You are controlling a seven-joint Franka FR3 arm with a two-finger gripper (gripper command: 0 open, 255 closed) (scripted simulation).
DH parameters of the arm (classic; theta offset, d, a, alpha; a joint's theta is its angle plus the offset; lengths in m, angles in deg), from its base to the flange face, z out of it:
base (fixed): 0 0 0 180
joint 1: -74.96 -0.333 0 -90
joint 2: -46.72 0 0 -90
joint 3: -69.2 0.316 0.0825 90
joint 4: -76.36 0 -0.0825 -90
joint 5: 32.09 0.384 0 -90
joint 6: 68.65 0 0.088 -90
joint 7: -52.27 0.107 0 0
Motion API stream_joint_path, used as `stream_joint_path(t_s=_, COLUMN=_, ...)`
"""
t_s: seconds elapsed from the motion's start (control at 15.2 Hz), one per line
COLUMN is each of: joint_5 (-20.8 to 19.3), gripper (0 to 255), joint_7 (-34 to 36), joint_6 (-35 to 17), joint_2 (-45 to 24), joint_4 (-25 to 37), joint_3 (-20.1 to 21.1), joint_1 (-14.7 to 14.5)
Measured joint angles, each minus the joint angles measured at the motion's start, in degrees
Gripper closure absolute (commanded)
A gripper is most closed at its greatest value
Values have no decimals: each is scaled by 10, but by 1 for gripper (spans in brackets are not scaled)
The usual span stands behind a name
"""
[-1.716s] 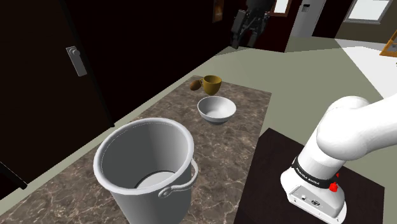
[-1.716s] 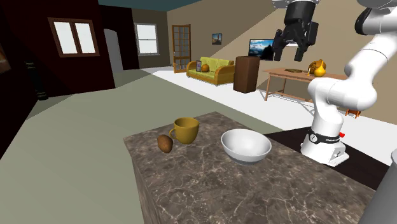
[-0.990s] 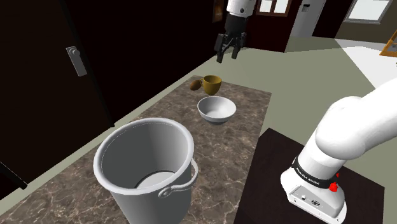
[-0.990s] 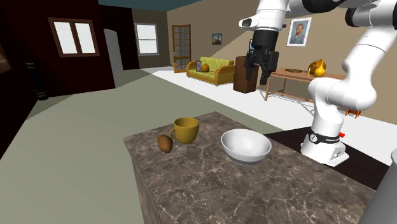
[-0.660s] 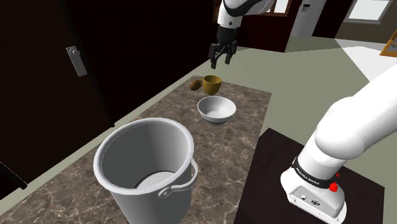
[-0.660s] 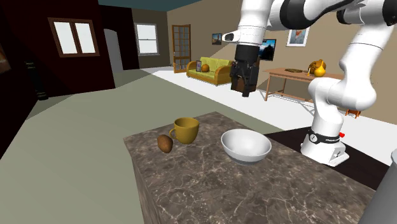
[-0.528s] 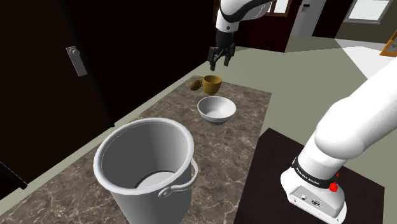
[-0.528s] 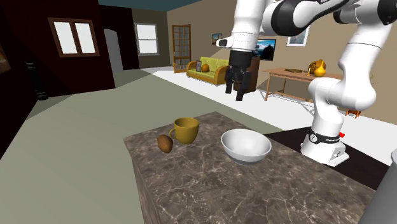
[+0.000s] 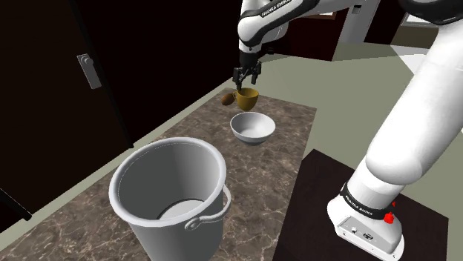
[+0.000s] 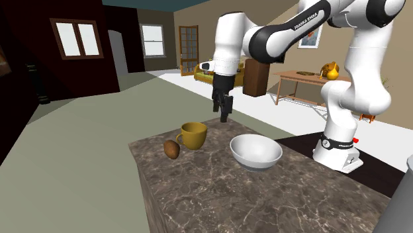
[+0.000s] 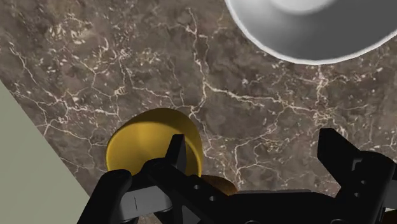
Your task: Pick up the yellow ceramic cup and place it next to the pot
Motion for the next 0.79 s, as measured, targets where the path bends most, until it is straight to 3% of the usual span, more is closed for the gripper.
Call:
stream_joint_path(t_s=0.53, joint_5=-23, gripper=0, joint_7=-11, joint_6=-27, joint_2=-176, joint_4=133, joint_3=-13, joint_1=11)
stream_joint_path(t_s=0.79, joint_5=-25, gripper=0, joint_7=-16, joint_6=-42, joint_2=-205, joint_4=146, joint_3=-16, joint_1=16)
